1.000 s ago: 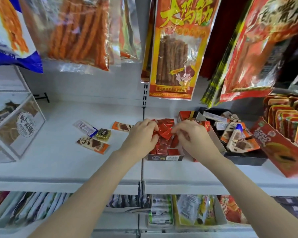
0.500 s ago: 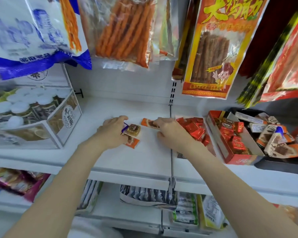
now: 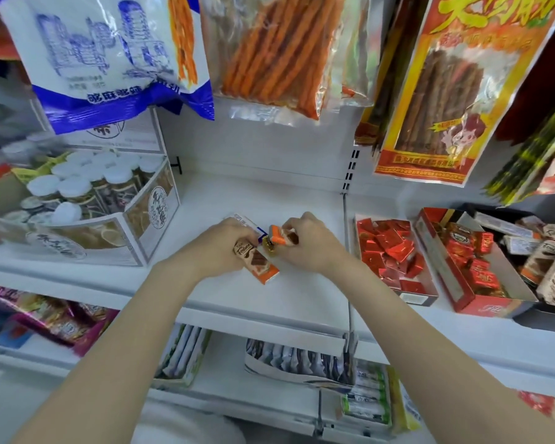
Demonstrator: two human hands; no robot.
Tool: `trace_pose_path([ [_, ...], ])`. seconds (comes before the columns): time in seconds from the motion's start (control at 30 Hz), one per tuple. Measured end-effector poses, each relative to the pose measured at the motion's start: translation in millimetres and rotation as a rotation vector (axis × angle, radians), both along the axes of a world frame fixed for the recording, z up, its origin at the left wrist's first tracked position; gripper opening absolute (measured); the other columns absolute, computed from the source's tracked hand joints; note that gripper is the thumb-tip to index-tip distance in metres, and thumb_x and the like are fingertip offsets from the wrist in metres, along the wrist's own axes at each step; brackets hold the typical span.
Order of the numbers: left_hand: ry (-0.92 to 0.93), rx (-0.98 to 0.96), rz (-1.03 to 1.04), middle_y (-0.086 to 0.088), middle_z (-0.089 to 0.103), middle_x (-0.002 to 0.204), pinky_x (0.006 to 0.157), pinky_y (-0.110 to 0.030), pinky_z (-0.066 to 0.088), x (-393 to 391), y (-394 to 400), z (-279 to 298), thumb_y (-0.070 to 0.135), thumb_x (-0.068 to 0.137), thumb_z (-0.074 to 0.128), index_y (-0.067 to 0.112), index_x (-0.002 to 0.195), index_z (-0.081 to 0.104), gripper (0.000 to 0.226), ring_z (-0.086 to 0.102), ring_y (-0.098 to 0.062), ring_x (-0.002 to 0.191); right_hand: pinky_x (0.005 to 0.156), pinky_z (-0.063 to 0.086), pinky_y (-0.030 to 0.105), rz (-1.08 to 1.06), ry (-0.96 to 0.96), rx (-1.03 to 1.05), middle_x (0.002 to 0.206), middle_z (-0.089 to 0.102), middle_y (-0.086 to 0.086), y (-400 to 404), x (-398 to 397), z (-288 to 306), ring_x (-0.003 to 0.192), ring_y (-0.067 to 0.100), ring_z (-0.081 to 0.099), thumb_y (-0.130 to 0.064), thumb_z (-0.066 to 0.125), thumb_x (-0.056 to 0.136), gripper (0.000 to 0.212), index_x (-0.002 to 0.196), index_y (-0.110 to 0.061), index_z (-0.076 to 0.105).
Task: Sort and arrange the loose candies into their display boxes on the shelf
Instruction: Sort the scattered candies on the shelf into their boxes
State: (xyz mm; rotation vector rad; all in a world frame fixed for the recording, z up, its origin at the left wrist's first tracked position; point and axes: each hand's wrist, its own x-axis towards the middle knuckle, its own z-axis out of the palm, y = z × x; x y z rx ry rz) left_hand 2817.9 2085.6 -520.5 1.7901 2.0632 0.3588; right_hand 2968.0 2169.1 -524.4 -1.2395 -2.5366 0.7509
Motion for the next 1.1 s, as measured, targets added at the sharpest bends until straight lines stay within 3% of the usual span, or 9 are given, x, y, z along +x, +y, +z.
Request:
trace_pose_path([
  [0.1, -0.006, 0.012, -0.002, -0.006, 0.046, 0.111, 0.087, -0.025, 0.04, -0.4, -2.8, 0.6, 0.002, 0.078, 0.061, 0.016, 0.112, 0.06, 0.036, 0.051, -0.022, 0.102, 0.054, 0.029, 0.023, 0.013, 0.026, -0.07, 0.076, 0.039, 0.001, -2.3, -5.4, -3.5, 0.071, 0.02, 0.043, -0.042, 0.068, 0.076, 0.032, 0.063, -0.021, 0.048],
  [0.2, -0.062, 0.018, -0.011, -0.001, 0.046, 0.104, 0.082, -0.023, 0.043, -3.7, -5.8, 0.5, 0.004, 0.075, 0.065, 0.024, 0.084, 0.059, 0.022, 0.052, -0.019, 0.096, 0.052, 0.029, 0.023, 0.002, 0.062, -0.067, 0.081, 0.047, 0.003, -0.8, 2.9, -2.7, 0.075, 0.02, 0.045, -0.029, 0.069, 0.076, 0.027, 0.072, -0.02, 0.044],
  [0.27, -0.08, 0.001, -0.026, 0.001, 0.05, 0.1, 0.072, -0.013, 0.04, -4.9, -6.6, -0.5, 0.006, 0.075, 0.068, 0.026, 0.073, 0.053, 0.025, 0.052, -0.014, 0.093, 0.053, 0.032, 0.026, -0.053, 0.103, -0.047, 0.077, 0.052, 0.003, -1.1, 15.6, 0.0, 0.073, 0.021, 0.048, -0.024, 0.066, 0.079, 0.019, 0.081, -0.014, 0.049],
  [0.43, -0.047, -0.08, 0.008, 0.009, 0.051, 0.09, 0.062, -0.013, 0.038, -0.5, -6.9, 0.8, 0.016, 0.075, 0.069, 0.022, 0.105, 0.054, 0.035, 0.049, -0.008, 0.08, 0.054, 0.036, 0.021, -0.166, 0.272, 0.027, 0.072, 0.06, 0.003, -2.2, 59.7, 31.6, 0.06, 0.011, 0.051, -0.033, 0.068, 0.079, 0.023, 0.085, -0.011, 0.063],
  [0.53, -0.004, -0.06, 0.045, 0.011, 0.052, 0.084, 0.057, -0.013, 0.036, 11.3, -6.3, 4.3, 0.021, 0.072, 0.071, 0.02, 0.106, 0.063, 0.035, 0.049, -0.003, 0.073, 0.055, 0.04, 0.017, -0.262, 0.345, 0.11, 0.079, 0.063, 0.001, -0.1, 95.6, 45.5, 0.066, 0.008, 0.056, -0.031, 0.064, 0.083, 0.021, 0.093, -0.013, 0.064],
  [0.63, -0.036, 0.05, -0.006, 0.003, 0.055, 0.093, 0.065, -0.015, 0.038, 34.4, -1.2, 15.0, 0.02, 0.07, 0.074, 0.019, 0.104, 0.065, 0.035, 0.053, -0.013, 0.085, 0.054, 0.036, 0.013, -0.332, 0.316, 0.174, 0.081, 0.06, -0.003, 1.1, 131.3, 45.5, 0.065, -0.003, 0.05, -0.028, 0.061, 0.086, 0.016, 0.097, -0.017, 0.059],
  [0.8, -0.109, 0.251, -0.132, -0.003, 0.054, 0.103, 0.079, -0.026, 0.044, 89.6, 17.2, 42.2, 0.02, 0.071, 0.075, 0.019, 0.109, 0.065, 0.039, 0.054, -0.015, 0.093, 0.067, 0.042, 0.03, -0.506, 0.358, 0.302, 0.086, 0.063, 0.005, 6.7, 182.6, 51.4, 0.078, 0.02, 0.056, -0.028, 0.06, 0.087, 0.024, 0.101, -0.01, 0.061],
  [0.93, -0.132, 0.241, -0.199, 0.001, 0.059, 0.101, 0.074, -0.026, 0.046, 137.1, 35.3, 45.3, 0.02, 0.071, 0.075, 0.018, 0.109, 0.066, 0.039, 0.054, -0.013, 0.09, 0.069, 0.047, 0.041, -0.487, 0.056, 0.251, 0.093, 0.068, 0.015, 14.8, 219.6, 47.5, 0.082, 0.03, 0.06, -0.027, 0.061, 0.085, 0.027, 0.102, -0.006, 0.064],
  [1.1, -0.149, 0.243, -0.257, 0.002, 0.062, 0.106, 0.073, -0.028, 0.051, 176.4, 51.7, 45.8, 0.022, 0.073, 0.073, 0.02, 0.111, 0.065, 0.039, 0.055, -0.011, 0.091, 0.056, 0.035, 0.031, -0.579, 0.051, 0.21, 0.09, 0.066, 0.012, 22.7, 252.9, 39.8, 0.081, 0.028, 0.057, -0.03, 0.064, 0.083, 0.032, 0.107, -0.008, 0.061],
])
